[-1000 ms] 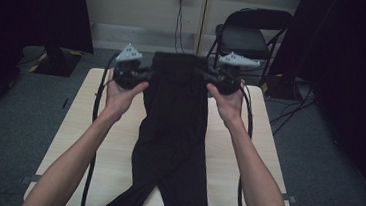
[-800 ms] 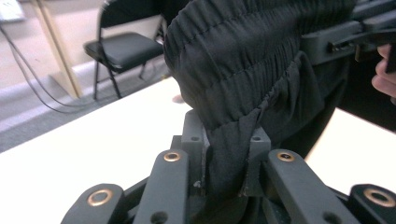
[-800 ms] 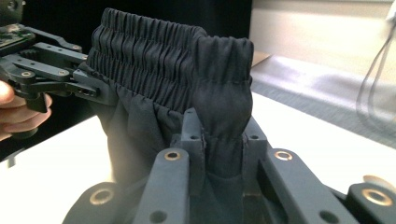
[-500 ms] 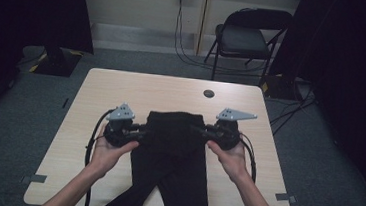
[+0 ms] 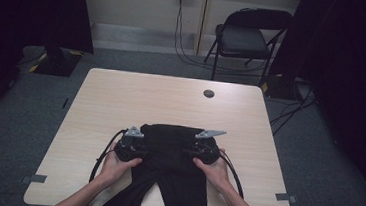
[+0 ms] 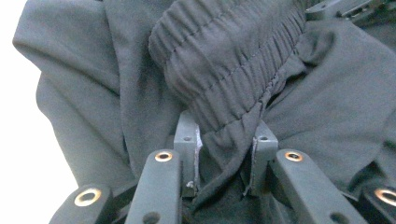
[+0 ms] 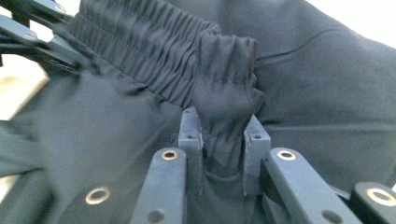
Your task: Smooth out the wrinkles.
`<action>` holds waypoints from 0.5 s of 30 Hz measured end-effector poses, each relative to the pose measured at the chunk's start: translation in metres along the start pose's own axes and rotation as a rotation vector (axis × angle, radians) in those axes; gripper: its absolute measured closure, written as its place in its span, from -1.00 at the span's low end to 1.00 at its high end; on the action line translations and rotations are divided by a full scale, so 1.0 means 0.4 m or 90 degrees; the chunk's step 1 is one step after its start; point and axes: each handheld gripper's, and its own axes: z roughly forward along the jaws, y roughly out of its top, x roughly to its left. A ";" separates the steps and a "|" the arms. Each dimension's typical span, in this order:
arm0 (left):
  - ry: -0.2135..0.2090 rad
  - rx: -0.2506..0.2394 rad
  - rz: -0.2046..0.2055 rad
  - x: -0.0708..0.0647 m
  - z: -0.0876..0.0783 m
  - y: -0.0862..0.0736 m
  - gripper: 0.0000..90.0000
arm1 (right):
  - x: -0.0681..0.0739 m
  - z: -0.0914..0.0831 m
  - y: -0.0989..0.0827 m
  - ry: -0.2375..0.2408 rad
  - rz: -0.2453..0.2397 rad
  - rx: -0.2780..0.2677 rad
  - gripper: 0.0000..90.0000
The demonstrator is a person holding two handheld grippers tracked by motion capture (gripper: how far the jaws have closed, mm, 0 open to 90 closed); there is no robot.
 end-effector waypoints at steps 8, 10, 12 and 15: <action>0.100 -0.035 -0.033 0.114 0.093 0.105 0.61 | -0.085 0.104 0.100 -0.098 0.037 -0.044 0.68; 0.113 -0.035 -0.046 0.131 0.110 0.127 0.61 | -0.101 0.121 0.120 -0.118 0.050 -0.049 0.68; 0.112 -0.035 -0.052 0.157 0.128 0.151 0.59 | -0.120 0.137 0.143 -0.135 0.045 -0.046 0.67; 0.082 -0.075 -0.106 0.191 0.148 0.159 0.56 | -0.146 0.148 0.167 -0.163 0.051 -0.041 0.61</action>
